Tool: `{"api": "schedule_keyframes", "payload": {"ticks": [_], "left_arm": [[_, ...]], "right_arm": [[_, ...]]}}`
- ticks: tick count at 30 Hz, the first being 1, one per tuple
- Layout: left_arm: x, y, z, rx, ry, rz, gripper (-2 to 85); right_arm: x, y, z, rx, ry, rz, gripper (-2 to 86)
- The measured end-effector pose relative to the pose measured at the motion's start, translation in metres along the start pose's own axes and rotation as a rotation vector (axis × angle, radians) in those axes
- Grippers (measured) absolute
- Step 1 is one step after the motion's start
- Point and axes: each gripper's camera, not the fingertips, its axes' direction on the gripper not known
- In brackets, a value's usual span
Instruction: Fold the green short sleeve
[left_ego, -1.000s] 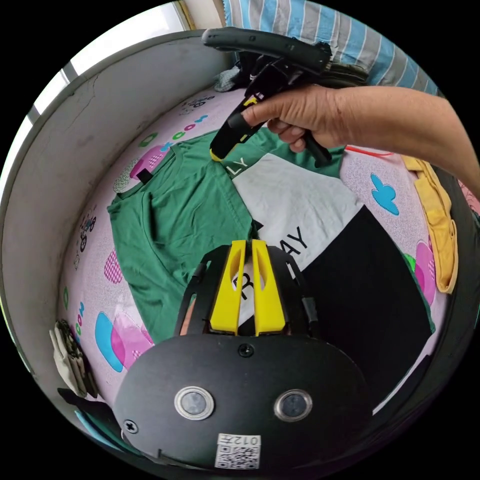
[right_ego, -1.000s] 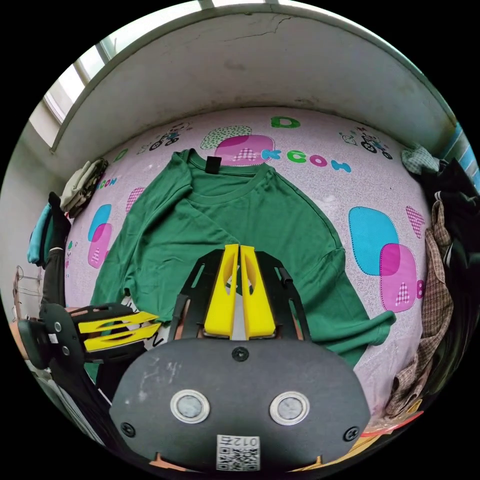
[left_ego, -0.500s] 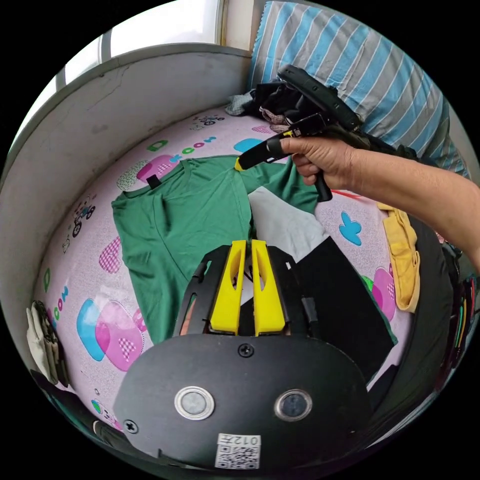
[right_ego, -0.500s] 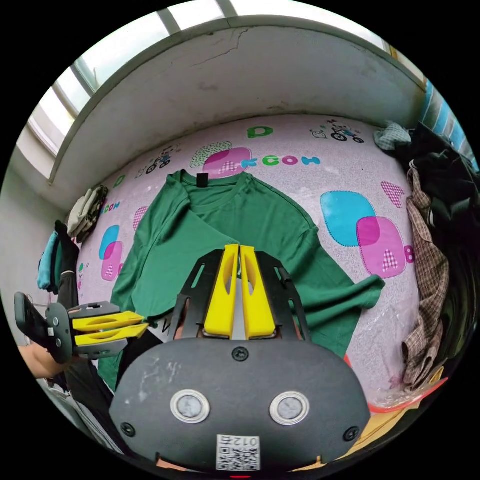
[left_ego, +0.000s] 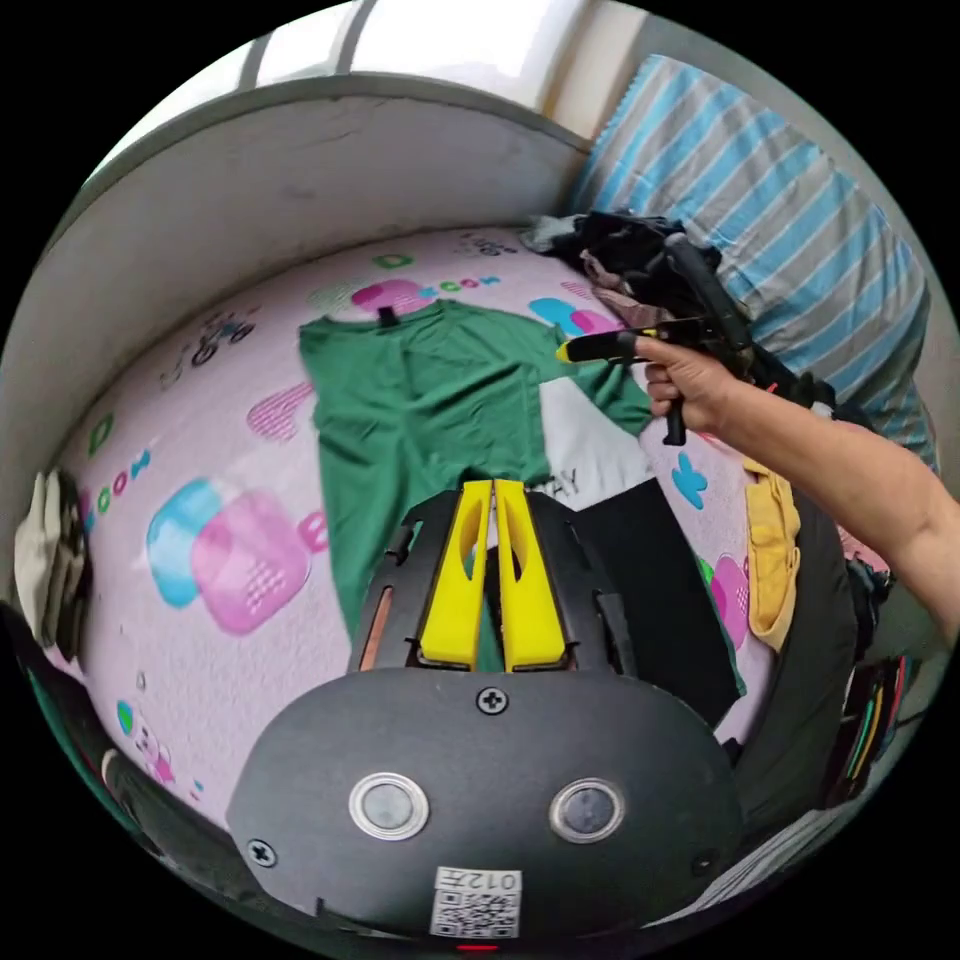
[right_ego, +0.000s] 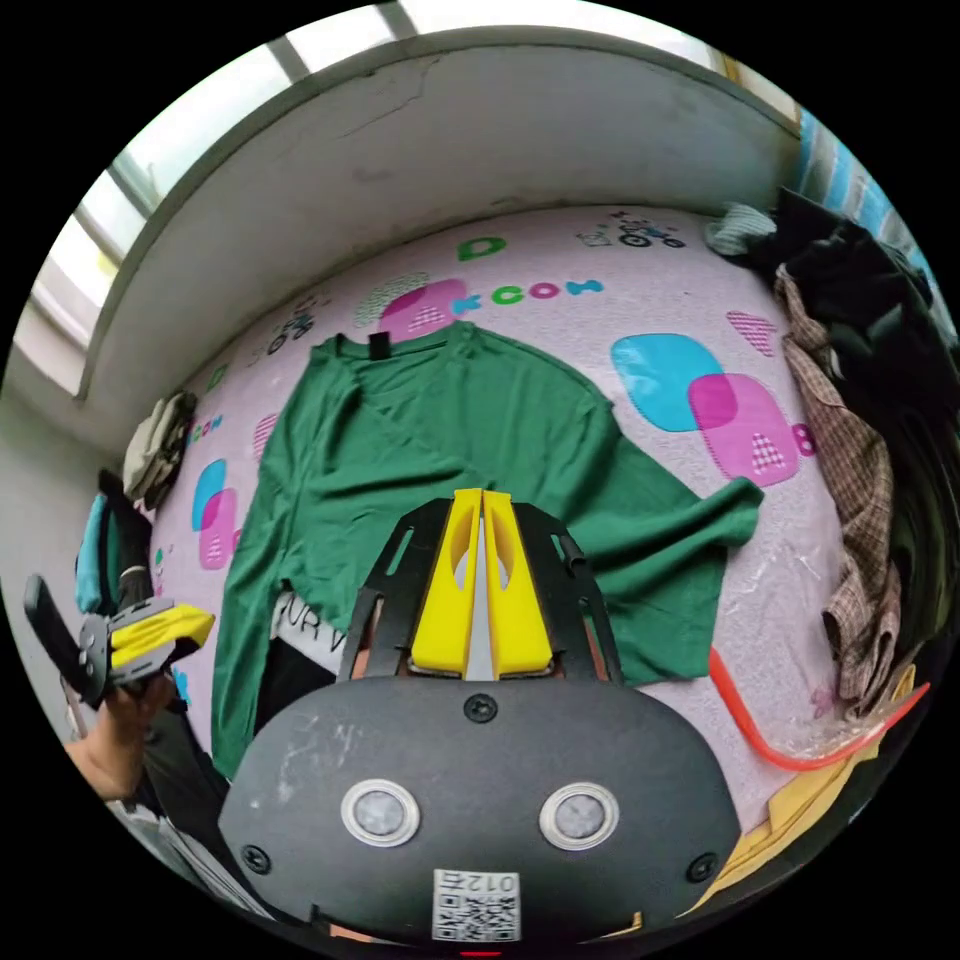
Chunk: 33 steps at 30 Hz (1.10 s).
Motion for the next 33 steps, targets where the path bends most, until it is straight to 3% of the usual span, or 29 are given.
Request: {"api": "schedule_keyframes", "payload": {"ticks": [5, 9, 17, 21, 33], "left_arm": [[-0.029, 0.061, -0.007, -0.113, -0.005, -0.109, 0.7], [-0.020, 0.101, -0.007, -0.218, -0.067, -0.060, 0.7], [-0.017, 0.149, -0.006, -0.298, -0.019, -0.067, 0.7], [-0.020, 0.168, 0.002, -0.340, 0.017, -0.079, 0.7], [-0.004, 0.176, 0.016, -0.293, -0.038, -0.046, 0.7]], "right_arm": [[-0.067, -0.004, 0.022, -0.023, -0.120, -0.128, -0.8], [-0.122, -0.033, 0.046, -0.028, -0.118, -0.186, -0.8], [-0.223, -0.111, 0.123, -0.090, -0.058, -0.217, -0.8], [-0.243, -0.122, 0.159, -0.178, 0.043, -0.206, -0.8], [-0.264, -0.124, 0.162, -0.074, 0.115, -0.096, -0.9]]}}
